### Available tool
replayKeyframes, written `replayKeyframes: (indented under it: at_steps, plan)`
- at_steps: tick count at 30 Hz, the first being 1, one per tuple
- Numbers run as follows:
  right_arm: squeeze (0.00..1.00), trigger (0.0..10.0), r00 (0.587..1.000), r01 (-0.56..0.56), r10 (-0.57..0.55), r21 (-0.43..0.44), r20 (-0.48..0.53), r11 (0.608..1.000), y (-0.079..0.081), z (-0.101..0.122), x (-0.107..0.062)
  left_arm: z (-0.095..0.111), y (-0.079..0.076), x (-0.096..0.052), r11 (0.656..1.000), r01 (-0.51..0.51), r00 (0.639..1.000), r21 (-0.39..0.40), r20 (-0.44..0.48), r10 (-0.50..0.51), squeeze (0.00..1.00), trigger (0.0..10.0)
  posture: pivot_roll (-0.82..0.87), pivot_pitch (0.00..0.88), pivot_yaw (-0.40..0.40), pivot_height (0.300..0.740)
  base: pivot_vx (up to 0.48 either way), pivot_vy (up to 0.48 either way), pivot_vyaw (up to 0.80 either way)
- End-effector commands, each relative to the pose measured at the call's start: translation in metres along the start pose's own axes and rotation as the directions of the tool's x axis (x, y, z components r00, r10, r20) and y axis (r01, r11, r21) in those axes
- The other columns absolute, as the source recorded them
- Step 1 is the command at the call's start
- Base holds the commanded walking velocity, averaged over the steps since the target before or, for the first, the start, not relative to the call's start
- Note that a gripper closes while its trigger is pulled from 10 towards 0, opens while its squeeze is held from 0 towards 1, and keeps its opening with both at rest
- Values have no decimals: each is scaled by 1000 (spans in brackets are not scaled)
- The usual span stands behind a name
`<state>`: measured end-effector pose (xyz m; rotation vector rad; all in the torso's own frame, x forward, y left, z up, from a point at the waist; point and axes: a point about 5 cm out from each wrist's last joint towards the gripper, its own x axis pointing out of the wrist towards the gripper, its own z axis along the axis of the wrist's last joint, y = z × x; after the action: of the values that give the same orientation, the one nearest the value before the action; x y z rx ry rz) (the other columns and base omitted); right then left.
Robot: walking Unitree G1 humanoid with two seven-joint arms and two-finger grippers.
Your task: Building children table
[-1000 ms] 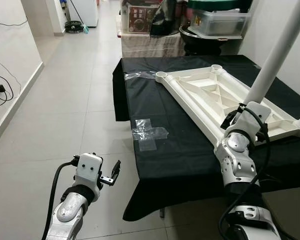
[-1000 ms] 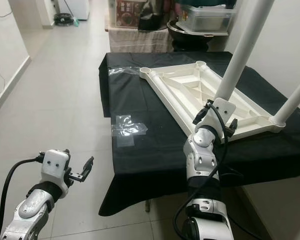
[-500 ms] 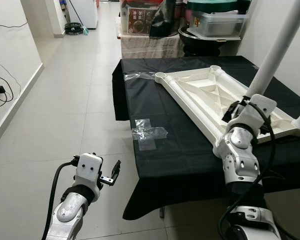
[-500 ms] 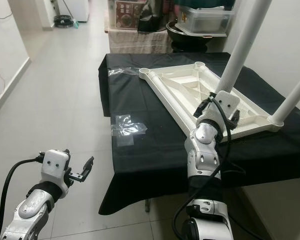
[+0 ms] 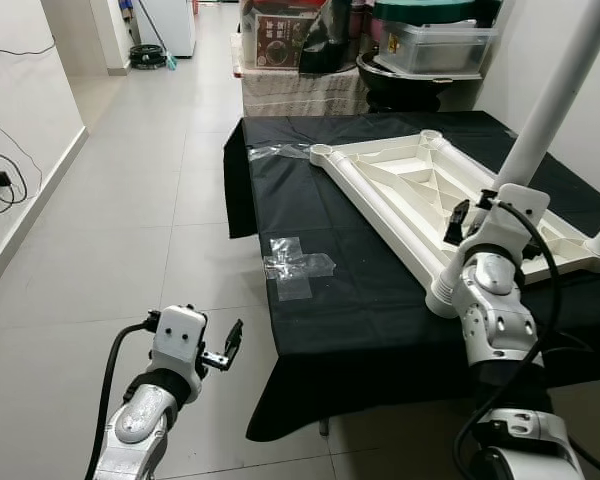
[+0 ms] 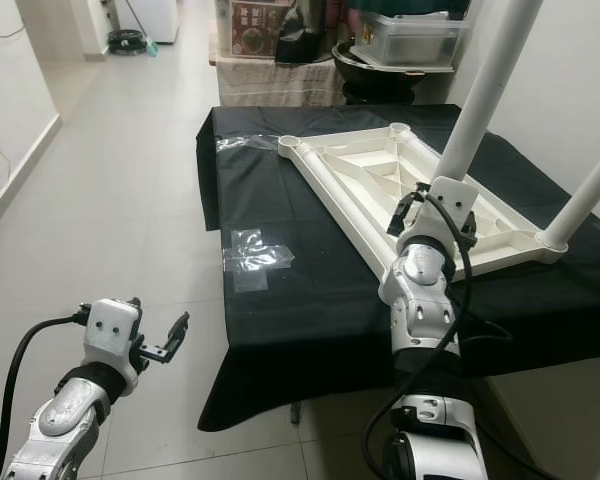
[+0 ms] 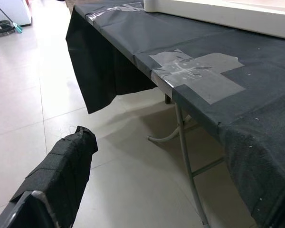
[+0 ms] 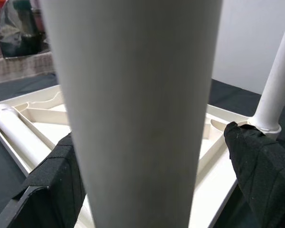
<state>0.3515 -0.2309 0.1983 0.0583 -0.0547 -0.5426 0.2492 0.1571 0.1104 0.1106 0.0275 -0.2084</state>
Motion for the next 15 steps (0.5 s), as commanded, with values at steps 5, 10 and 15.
replayKeyframes:
  at_steps: [5,10,15]
  plan:
    - [0,10000,999,-24,24,-1,-20,1000,0,-2,2,-2,-2,1,1000,16,1000,2,-5,-16,0,10000,81,0,-64,740,0,0,0]
    - [0,10000,993,-112,112,5,-22,994,2,3,6,-2,-1,0,1000,16,1000,3,-6,-16,0,10000,78,0,-62,740,0,0,0]
    - [0,10000,991,-130,130,-12,-23,991,-3,5,12,-2,-4,0,1000,19,1000,-1,-7,-19,0,10000,77,0,-62,740,0,0,0]
